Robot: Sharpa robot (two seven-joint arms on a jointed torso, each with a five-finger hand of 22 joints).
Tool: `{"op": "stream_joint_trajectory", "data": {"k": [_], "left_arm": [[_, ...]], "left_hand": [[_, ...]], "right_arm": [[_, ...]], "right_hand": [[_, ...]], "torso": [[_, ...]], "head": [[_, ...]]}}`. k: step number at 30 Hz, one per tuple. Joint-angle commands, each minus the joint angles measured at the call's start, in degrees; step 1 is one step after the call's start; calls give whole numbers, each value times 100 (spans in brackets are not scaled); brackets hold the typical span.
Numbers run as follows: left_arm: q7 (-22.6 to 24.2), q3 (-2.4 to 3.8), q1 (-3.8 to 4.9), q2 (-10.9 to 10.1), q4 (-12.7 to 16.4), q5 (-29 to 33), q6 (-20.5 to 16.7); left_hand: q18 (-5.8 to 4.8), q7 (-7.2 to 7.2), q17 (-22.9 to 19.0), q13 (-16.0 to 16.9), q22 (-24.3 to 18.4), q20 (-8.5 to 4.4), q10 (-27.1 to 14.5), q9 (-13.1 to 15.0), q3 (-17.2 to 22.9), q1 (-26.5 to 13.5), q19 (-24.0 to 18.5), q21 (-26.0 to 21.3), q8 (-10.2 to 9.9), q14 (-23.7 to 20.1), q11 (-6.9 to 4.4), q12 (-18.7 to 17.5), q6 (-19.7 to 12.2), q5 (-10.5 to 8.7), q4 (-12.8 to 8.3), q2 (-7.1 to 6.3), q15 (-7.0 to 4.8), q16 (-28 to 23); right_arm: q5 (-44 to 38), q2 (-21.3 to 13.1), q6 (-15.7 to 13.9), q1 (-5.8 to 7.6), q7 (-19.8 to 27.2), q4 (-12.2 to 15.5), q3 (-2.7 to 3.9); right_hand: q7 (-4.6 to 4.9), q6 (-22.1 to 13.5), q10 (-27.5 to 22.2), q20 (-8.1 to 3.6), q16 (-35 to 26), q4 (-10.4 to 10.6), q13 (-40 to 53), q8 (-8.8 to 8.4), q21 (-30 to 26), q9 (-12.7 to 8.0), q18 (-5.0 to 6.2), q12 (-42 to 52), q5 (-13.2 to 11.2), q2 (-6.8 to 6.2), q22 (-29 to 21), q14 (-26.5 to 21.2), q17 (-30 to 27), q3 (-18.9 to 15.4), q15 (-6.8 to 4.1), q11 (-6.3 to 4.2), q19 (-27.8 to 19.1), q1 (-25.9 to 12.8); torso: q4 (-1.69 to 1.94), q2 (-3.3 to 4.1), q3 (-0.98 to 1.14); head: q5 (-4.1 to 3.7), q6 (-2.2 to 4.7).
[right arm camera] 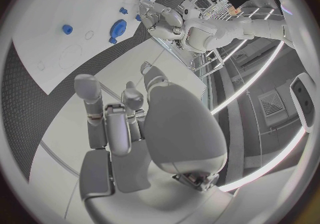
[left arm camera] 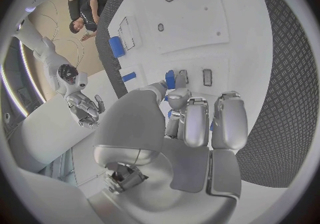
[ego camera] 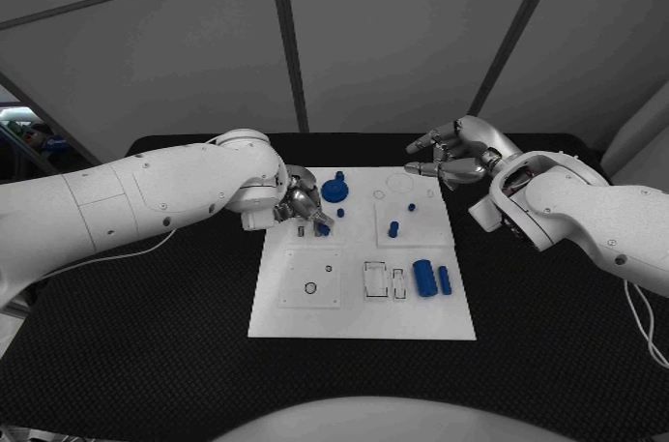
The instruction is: Assemble the parts on the task board
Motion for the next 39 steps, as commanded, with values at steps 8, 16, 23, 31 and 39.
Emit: {"op": "stream_joint_trajectory", "data": {"k": [8,16,23,31,39], "left_arm": [[94,4,-1,-304,331,326,-545],[214,2,-37,-504,633,-238,-994],[182,0,-173,-567,825,-869,-1520],[111,0,-381,-608,1008,-1394,-2054],[66,0,-479,-636,1106,-1703,-2160]], "left_hand": [[-20,-23,32,48,87,12,94,283,1557,-486,58,18,190,246,-14,80,-15,-17,-1087,-210,-12,-6],[-36,-35,39,77,169,3,139,367,1781,-582,102,59,245,249,-27,116,-11,3,-1224,-310,-24,-1],[-56,-51,45,106,269,-11,199,417,1966,-647,160,115,276,252,-45,145,23,36,-1323,-398,-39,2],[-69,-63,51,101,332,-24,239,450,2110,-711,199,150,295,254,-59,145,56,47,-1374,-458,-52,6],[-73,-73,52,36,354,-31,243,471,2197,-760,212,161,309,255,-68,98,80,52,-1388,-485,-60,6]], "right_arm": [[-18,4,39,8,25,-22,5],[-18,-4,43,8,28,-27,5],[-18,-19,44,8,33,-29,5],[17,-42,43,8,42,-43,5],[41,-40,44,7,46,-59,4]], "right_hand": [[-12,10,-6,-5,-30,16,-14,33,-46,-9,73,-43,41,14,-30,382,660,17,-37,-39,-36,-31],[-12,10,-4,-5,-27,21,-12,34,-46,-10,72,-41,42,16,-28,383,665,16,-37,-38,-34,-38],[-12,10,-4,-5,-27,21,-12,34,-46,-10,72,-41,42,16,-28,383,665,16,-37,-38,-34,-38],[-12,10,-4,-5,-27,21,-12,34,-46,-10,72,-41,42,16,-28,383,665,16,-37,-38,-34,-38],[-11,9,-4,-6,-28,29,-15,38,-46,-11,71,-43,43,20,-25,384,666,16,-37,-38,-31,-49]], "torso": [[6,-5,2],[0,-2,3],[-2,-8,6],[-8,1,8],[-19,1,4]], "head": [[42,-11],[76,-13],[85,-13],[99,-1],[120,7]]}}
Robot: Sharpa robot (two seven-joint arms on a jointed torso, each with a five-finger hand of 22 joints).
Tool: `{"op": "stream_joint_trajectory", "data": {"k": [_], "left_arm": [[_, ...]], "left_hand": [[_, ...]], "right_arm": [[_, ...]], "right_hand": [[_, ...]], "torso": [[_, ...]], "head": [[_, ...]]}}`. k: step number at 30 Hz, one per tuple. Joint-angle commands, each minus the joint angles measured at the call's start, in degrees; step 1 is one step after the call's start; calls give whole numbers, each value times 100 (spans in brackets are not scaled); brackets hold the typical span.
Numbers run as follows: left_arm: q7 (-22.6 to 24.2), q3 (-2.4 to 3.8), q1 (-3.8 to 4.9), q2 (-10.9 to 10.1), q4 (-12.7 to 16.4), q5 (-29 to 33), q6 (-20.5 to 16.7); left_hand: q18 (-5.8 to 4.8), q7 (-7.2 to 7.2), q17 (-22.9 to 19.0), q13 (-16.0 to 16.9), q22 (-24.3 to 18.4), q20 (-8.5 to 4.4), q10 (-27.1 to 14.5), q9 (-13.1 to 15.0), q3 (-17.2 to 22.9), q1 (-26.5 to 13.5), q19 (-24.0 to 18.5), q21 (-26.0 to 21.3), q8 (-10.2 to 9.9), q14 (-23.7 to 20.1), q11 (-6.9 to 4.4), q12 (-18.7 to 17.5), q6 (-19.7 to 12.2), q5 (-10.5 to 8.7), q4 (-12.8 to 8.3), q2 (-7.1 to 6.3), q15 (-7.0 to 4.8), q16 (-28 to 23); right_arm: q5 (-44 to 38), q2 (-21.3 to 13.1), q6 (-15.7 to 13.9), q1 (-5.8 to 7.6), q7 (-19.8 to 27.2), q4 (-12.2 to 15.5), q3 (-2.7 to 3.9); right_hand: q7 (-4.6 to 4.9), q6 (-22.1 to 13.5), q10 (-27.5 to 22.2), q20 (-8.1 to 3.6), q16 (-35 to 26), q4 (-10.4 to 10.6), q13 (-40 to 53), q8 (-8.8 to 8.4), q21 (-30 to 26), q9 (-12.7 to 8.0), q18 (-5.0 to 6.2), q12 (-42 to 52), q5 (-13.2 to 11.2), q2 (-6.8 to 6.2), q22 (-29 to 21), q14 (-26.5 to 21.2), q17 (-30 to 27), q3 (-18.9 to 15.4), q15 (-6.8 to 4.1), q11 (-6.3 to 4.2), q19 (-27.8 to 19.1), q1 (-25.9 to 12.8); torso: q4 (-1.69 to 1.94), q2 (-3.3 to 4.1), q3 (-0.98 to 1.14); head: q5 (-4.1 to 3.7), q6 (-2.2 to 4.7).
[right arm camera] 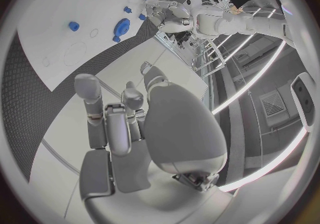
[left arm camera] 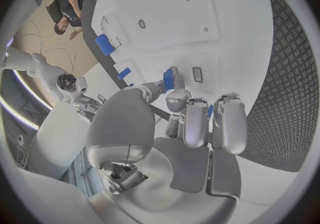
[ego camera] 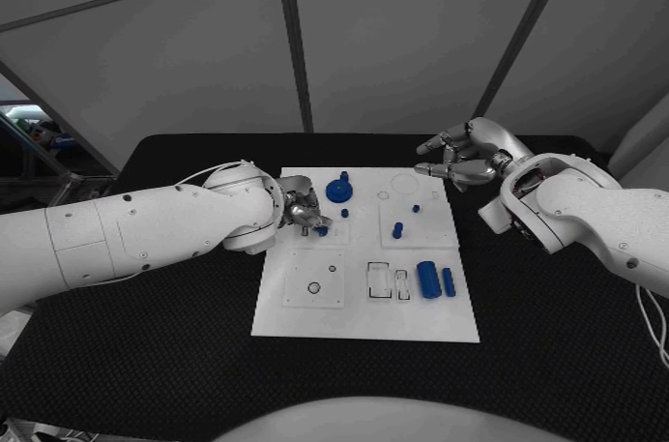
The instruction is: Assemble the parts on the task board
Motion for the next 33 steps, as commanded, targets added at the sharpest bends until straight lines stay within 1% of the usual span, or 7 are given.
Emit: {"op": "stream_joint_trajectory", "data": {"k": [1,3,11,13,20,23,33], "left_arm": [[-35,4,-14,-1,36,-373,-237],[-47,4,-23,0,40,-388,-228],[-96,5,-36,-9,49,-406,-103],[-109,5,-37,-13,54,-407,-60],[-159,5,-38,-22,45,-408,62],[-178,6,-38,-21,37,-408,150],[-191,6,-37,10,28,-397,298]], "left_hand": [[-74,-9,53,-19,188,-1,39,12,1083,-51,57,29,32,274,-8,-23,37,24,-1023,-1,-42,6],[-75,-11,52,-21,195,-3,44,17,1102,-61,61,33,34,274,-10,-26,40,26,-1028,-8,-44,6],[-77,-15,54,-26,203,-7,55,27,1144,-81,66,37,41,274,-14,-30,47,30,-1041,-23,-48,7],[-77,-15,53,-26,205,-7,56,28,1147,-82,67,37,41,274,-15,-30,48,31,-1043,-24,-48,6],[-78,-18,52,-50,211,-9,55,35,1171,-96,71,40,46,274,-17,-47,54,37,-1053,-38,-50,5],[-79,-18,55,-57,215,-9,54,36,1175,-99,72,42,47,275,-17,-52,55,38,-1053,-39,-51,7],[-81,-21,51,-54,224,-11,66,45,1191,-123,78,47,55,274,-19,-49,64,39,-1057,-56,-52,4]], "right_arm": [[26,3,25,8,41,-1,4],[24,3,27,8,42,-2,4],[20,4,38,7,42,-7,4],[20,6,42,7,43,-9,4],[20,11,55,6,46,-13,4],[19,12,62,6,47,-15,4],[19,26,81,6,51,-26,4]], "right_hand": [[-11,10,-4,-6,-29,29,-9,38,-24,-7,71,-21,20,20,-1,384,667,16,-37,-38,-31,-49],[-11,10,-4,-6,-29,29,-9,38,-24,-7,71,-21,20,20,-1,384,667,16,-37,-38,-31,-49],[-11,10,-4,-6,-29,29,-9,38,-24,-7,71,-21,20,20,-1,384,667,16,-37,-38,-31,-49],[-11,10,-4,-6,-29,29,-9,38,-24,-7,71,-21,20,20,-1,384,667,16,-37,-38,-31,-49],[-11,10,-4,-6,-29,29,-9,38,-24,-7,71,-21,20,20,-1,384,667,16,-37,-38,-31,-49],[-11,10,-4,-6,-29,29,-9,38,-24,-7,71,-21,20,20,-1,384,667,16,-37,-38,-31,-49],[-11,10,-4,-6,-29,29,-9,38,-24,-7,71,-21,20,20,-1,384,667,16,-37,-38,-31,-49]], "torso": [[-7,1,-2],[-10,4,-6],[-5,5,-6],[-3,8,-9],[-8,4,-6],[-7,6,-9],[-6,5,-3]], "head": [[9,-3],[2,-12],[-9,-24],[-8,-30],[-4,-44],[-11,-64],[-8,-73]]}}
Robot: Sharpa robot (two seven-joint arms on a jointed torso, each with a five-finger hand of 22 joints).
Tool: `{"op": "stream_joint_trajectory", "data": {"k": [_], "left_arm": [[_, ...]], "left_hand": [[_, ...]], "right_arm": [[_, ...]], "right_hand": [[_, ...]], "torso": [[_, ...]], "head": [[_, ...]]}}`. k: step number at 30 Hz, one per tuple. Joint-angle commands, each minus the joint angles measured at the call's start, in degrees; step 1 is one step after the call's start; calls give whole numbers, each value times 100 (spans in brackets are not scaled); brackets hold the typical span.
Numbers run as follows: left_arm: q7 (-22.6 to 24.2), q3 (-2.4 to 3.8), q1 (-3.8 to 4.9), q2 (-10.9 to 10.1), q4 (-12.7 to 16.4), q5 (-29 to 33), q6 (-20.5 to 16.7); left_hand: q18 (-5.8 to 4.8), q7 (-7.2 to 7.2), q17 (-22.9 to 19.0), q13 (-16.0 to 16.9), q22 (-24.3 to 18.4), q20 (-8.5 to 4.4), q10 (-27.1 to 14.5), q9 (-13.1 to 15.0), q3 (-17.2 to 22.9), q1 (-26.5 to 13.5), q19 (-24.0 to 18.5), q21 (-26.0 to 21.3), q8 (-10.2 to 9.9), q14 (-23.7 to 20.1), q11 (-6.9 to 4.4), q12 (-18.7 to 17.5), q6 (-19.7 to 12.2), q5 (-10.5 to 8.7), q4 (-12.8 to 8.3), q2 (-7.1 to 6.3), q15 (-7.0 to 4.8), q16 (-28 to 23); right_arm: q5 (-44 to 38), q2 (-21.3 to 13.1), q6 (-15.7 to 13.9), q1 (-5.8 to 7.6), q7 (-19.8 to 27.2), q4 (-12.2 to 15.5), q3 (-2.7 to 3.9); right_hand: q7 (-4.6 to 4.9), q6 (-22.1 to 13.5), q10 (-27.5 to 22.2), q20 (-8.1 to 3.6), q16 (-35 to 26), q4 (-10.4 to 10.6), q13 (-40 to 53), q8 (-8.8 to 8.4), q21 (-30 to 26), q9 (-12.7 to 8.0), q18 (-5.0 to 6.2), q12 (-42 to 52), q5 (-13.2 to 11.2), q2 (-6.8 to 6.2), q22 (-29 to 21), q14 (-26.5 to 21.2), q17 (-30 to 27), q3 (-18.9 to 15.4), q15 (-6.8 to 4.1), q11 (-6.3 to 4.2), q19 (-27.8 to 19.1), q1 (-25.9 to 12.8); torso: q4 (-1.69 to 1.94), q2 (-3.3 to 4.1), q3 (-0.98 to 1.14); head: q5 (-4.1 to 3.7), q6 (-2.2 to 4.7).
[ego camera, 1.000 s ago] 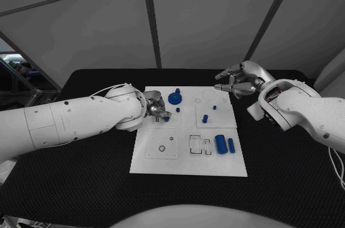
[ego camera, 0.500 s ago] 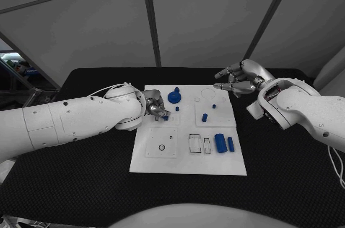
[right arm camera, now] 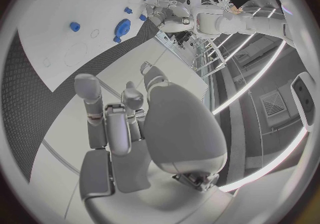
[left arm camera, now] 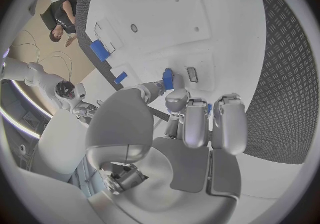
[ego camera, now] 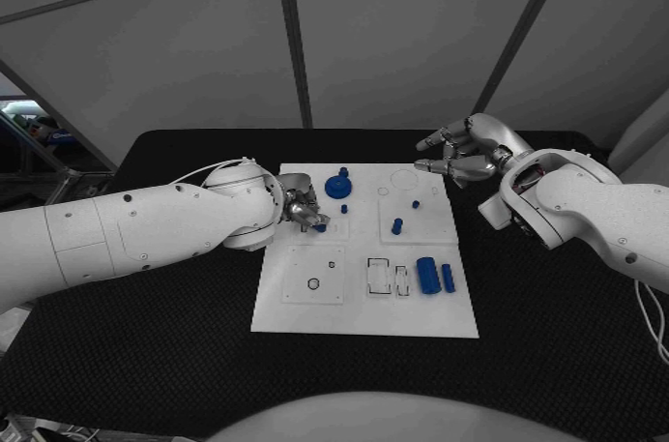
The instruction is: Assemble the parts on the task board
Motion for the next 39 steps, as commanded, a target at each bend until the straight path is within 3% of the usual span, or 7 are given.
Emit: {"op": "stream_joint_trajectory", "data": {"k": [1,20,27,39], "left_arm": [[-73,-4,-4,9,-2,-42,213],[-83,-3,-4,42,-55,66,254],[-82,-3,-3,85,-130,133,273],[-84,0,-1,161,-253,176,295]], "left_hand": [[-81,-3,51,-2,226,-11,35,5,1066,-47,37,24,27,257,9,-21,26,16,-1043,19,-37,4],[-87,-53,54,7,258,-27,104,63,1066,-247,54,35,96,258,-23,-4,124,-3,-987,-31,-56,5],[-92,-134,57,42,285,-62,153,129,525,-605,67,35,163,260,-77,47,253,-98,-706,15,-99,5],[-106,-154,61,74,353,-87,169,140,132,-791,106,65,148,262,-98,90,312,-89,-551,-22,-116,6]], "right_arm": [[12,8,50,8,47,3,4],[12,13,62,7,47,-3,4],[12,4,60,7,43,0,4],[12,-6,60,8,23,12,4]], "right_hand": [[-11,9,-4,-6,-29,29,-6,38,-25,-8,71,-21,20,19,-2,383,668,16,-37,-38,-31,-49],[-11,11,-3,-6,-35,34,-9,44,-37,-9,74,-22,22,27,-21,382,660,20,-37,-38,-38,-54],[-11,10,-7,-6,-38,35,-16,44,-45,-10,76,-27,22,28,-35,381,655,21,-37,-38,-44,-55],[-10,5,-17,-6,-74,40,-31,45,-83,-12,88,-38,20,23,-103,365,595,17,-37,-37,-77,-65]], "torso": [[-3,-1,5],[-2,-2,6],[-8,-3,9],[-3,-1,6]], "head": [[1,-10],[3,-38],[-8,-45],[-46,-48]]}}
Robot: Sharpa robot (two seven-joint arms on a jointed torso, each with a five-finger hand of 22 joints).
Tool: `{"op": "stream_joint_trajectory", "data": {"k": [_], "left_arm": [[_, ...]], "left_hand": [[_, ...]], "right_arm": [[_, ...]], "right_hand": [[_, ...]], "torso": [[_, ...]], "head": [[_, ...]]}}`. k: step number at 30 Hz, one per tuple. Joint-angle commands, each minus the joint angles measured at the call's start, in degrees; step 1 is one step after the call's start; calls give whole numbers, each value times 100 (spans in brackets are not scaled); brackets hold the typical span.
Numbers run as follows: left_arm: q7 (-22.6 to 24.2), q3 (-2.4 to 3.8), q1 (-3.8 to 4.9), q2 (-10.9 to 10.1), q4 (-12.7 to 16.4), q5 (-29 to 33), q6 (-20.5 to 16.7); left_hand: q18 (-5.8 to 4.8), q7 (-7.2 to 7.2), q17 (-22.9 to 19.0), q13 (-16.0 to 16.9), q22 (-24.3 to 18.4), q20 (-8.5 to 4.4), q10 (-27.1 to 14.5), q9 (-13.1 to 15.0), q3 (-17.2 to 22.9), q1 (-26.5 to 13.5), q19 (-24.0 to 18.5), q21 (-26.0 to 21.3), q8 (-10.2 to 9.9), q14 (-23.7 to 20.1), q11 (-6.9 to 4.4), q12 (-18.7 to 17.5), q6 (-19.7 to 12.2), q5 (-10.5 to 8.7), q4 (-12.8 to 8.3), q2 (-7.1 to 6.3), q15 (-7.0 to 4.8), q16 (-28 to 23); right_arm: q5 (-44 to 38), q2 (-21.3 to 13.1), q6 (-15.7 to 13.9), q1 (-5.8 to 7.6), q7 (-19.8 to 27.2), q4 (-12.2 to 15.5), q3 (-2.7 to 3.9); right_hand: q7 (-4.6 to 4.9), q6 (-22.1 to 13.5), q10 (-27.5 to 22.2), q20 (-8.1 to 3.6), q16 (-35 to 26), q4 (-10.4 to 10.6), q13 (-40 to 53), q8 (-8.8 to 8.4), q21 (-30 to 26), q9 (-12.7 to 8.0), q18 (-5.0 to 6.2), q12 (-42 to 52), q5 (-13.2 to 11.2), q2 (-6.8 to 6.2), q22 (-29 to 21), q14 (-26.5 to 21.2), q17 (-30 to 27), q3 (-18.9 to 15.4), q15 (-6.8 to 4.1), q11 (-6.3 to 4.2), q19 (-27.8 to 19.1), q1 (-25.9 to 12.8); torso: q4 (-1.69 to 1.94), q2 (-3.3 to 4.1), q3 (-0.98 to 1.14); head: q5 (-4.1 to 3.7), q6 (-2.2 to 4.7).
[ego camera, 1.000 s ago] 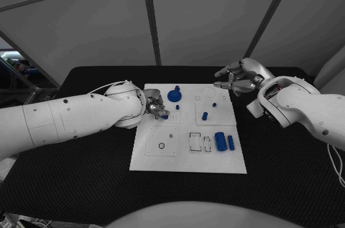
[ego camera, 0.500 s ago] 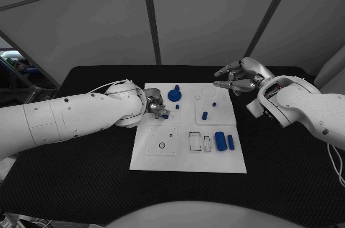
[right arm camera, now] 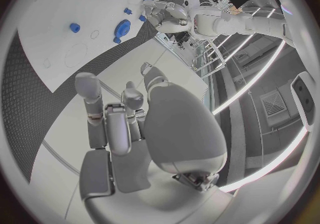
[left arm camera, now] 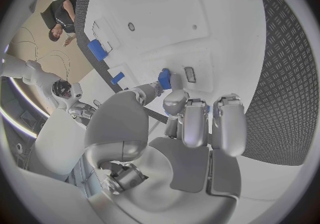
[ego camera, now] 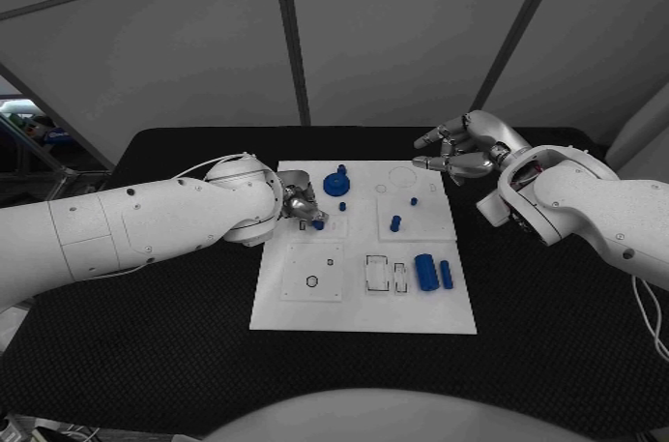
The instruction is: Assemble the parts on the task board
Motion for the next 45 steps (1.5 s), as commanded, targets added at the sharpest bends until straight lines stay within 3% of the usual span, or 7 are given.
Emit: {"op": "stream_joint_trajectory", "data": {"k": [1,28,36,40,45], "left_arm": [[-44,-12,-12,24,-31,58,132],[-96,-8,-8,69,-144,60,182],[-98,-2,-8,53,-150,60,130],[-87,36,-8,41,-135,60,75],[-70,122,-10,31,-120,62,1]], "left_hand": [[-107,-3,61,9,362,-6,29,-7,-105,-65,29,35,-6,271,-17,40,63,0,27,-6,-35,6],[-125,-29,69,55,464,-27,46,144,-1444,-235,78,62,43,275,-37,124,194,14,580,104,-52,6],[-126,-37,70,81,484,-32,52,210,-2091,-342,83,60,70,275,-42,159,205,-8,815,124,-57,5],[-129,-46,72,104,506,-39,56,245,-2558,-351,92,63,73,274,-45,188,196,-4,995,175,-62,4],[-130,-46,73,107,515,-41,55,263,-2811,-318,96,62,73,275,-49,197,195,-3,1103,242,-64,4]], "right_arm": [[12,-5,24,8,22,15,4],[12,-17,15,9,24,24,4],[12,-18,13,9,28,21,4],[12,-13,16,8,31,10,4],[12,-4,19,8,34,-5,4]], "right_hand": [[-10,5,-17,-6,-26,23,-8,23,-21,-8,88,-38,20,0,-9,365,592,0,-37,-38,-35,-41],[-10,-2,-30,-5,-57,31,-24,26,-65,-11,100,-50,17,-9,-81,350,543,-7,-35,-36,-72,-57],[-9,-4,-37,-5,-66,34,-33,26,-78,-11,103,-57,16,-10,-103,346,529,-8,-35,-36,-83,-61],[-9,-5,-35,-5,-71,38,-29,28,-94,-12,107,-54,17,-10,-128,344,523,-9,-35,-35,-96,-68],[-9,-6,-37,-4,-82,41,-33,29,-108,-13,111,-56,19,-8,-151,339,506,-9,-34,-35,-108,-72]], "torso": [[0,2,-1],[8,-2,-5],[7,-4,-5],[15,-3,-9],[12,-2,-9]], "head": [[-7,-4],[-28,-35],[-25,-31],[-20,-23],[-11,-18]]}}
